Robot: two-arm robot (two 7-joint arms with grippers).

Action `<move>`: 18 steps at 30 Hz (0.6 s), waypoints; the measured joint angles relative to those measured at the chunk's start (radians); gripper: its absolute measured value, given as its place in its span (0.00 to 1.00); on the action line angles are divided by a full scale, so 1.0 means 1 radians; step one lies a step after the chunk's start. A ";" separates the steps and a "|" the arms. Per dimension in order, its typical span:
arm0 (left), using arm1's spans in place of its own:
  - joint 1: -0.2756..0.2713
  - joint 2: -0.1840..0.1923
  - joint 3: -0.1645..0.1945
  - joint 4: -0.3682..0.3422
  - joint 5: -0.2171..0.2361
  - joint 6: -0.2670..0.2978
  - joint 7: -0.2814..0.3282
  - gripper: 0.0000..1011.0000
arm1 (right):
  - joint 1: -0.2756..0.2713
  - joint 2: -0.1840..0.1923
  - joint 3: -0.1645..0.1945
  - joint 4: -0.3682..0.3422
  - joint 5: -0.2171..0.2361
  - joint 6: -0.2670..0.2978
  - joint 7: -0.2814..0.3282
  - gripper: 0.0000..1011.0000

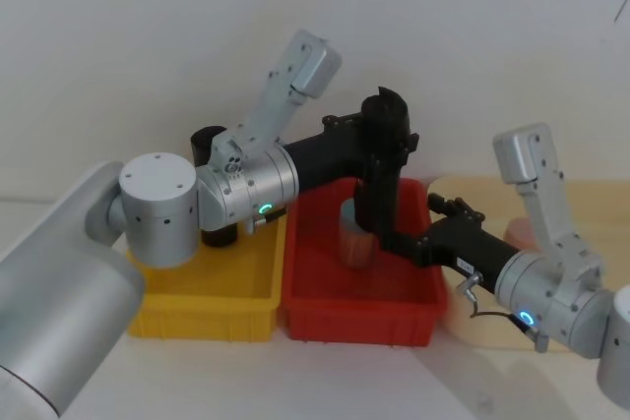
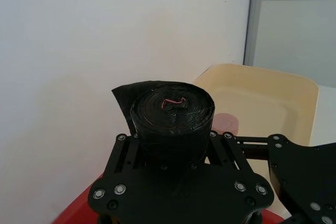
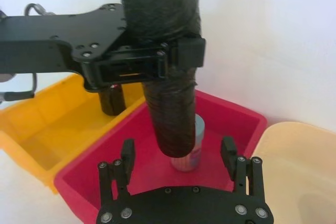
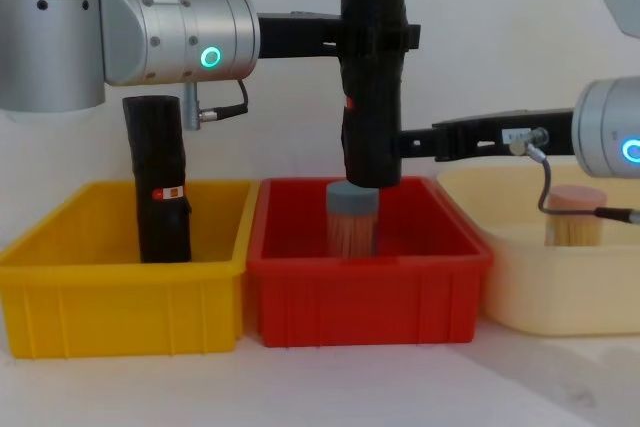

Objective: Pick up the garbage bag with the one hand and transfer it to the other hand.

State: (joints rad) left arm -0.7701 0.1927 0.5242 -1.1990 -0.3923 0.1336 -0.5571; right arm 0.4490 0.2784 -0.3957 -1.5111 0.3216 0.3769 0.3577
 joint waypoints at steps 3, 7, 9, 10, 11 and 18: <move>0.000 0.000 0.000 0.000 0.000 0.000 0.000 0.48 | 0.001 -0.001 -0.005 -0.003 0.002 -0.001 0.002 0.99; 0.000 0.000 0.000 0.000 0.000 0.000 0.000 0.48 | 0.007 -0.005 -0.013 -0.001 0.004 -0.004 0.002 0.99; 0.000 0.000 0.000 0.000 0.000 0.000 0.000 0.48 | 0.012 -0.009 -0.017 0.005 0.005 -0.005 0.002 0.99; 0.000 0.000 0.000 0.000 0.000 0.000 0.000 0.48 | 0.014 -0.011 -0.019 0.008 0.005 -0.006 0.002 0.99; 0.000 0.000 0.000 0.000 0.000 0.000 0.000 0.48 | 0.016 -0.013 -0.020 0.010 0.005 -0.007 0.002 0.99; 0.000 0.000 0.000 0.000 0.000 0.000 0.000 0.48 | 0.042 -0.033 -0.033 0.050 0.006 -0.017 -0.004 0.99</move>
State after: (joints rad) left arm -0.7701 0.1927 0.5242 -1.1990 -0.3923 0.1336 -0.5571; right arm 0.4908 0.2458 -0.4288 -1.4614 0.3273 0.3596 0.3535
